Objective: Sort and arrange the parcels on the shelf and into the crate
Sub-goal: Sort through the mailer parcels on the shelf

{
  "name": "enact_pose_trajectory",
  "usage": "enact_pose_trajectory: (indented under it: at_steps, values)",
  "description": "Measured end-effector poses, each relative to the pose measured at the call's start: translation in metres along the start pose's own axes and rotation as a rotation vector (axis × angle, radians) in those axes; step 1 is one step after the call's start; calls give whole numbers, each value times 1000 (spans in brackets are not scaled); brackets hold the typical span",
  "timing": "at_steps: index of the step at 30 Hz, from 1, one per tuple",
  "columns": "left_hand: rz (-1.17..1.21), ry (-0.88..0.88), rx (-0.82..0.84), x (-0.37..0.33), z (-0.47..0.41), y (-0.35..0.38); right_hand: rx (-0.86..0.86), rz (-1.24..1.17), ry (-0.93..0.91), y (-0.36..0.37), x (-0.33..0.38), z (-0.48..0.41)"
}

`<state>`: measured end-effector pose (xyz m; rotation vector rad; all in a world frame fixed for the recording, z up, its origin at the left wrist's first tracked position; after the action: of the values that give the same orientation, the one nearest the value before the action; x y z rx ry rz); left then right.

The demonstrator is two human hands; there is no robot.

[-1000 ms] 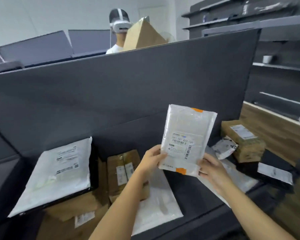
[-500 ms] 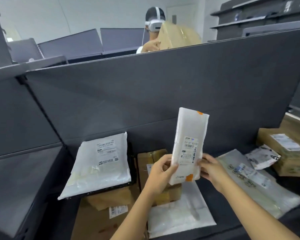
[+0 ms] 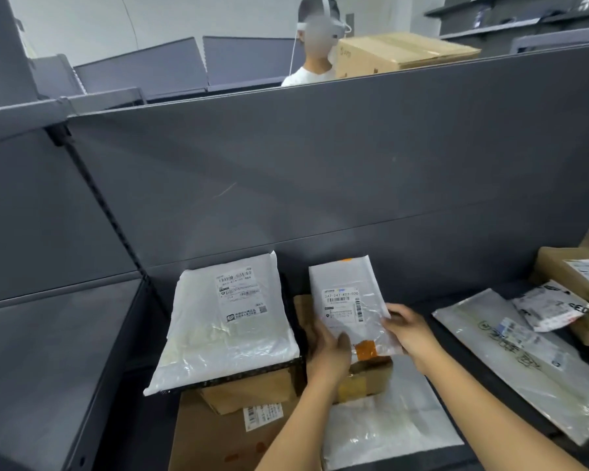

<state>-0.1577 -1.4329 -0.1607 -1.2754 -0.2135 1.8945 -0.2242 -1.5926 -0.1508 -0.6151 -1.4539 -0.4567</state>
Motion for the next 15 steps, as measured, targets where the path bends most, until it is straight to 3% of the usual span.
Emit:
enact_pose_trajectory:
  at_steps: [6,15]
  values:
    - [-137,46,13,15,-9,1,28,345,-15,27,-11,-11]
    - [-331,-25,-8,34,-13,3,361,571,-12,54,-45,-3]
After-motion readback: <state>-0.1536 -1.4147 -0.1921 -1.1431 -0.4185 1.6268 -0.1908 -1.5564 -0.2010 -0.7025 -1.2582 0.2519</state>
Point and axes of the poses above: each hand's wrist, its own z-axis away from the middle knuckle, its own y-axis out of the palm, x = y × z, the point moved 6 cm from there along -z, towards the middle knuckle, and after that the axes turned 13 degrees about -y, right-handed, at the moved point
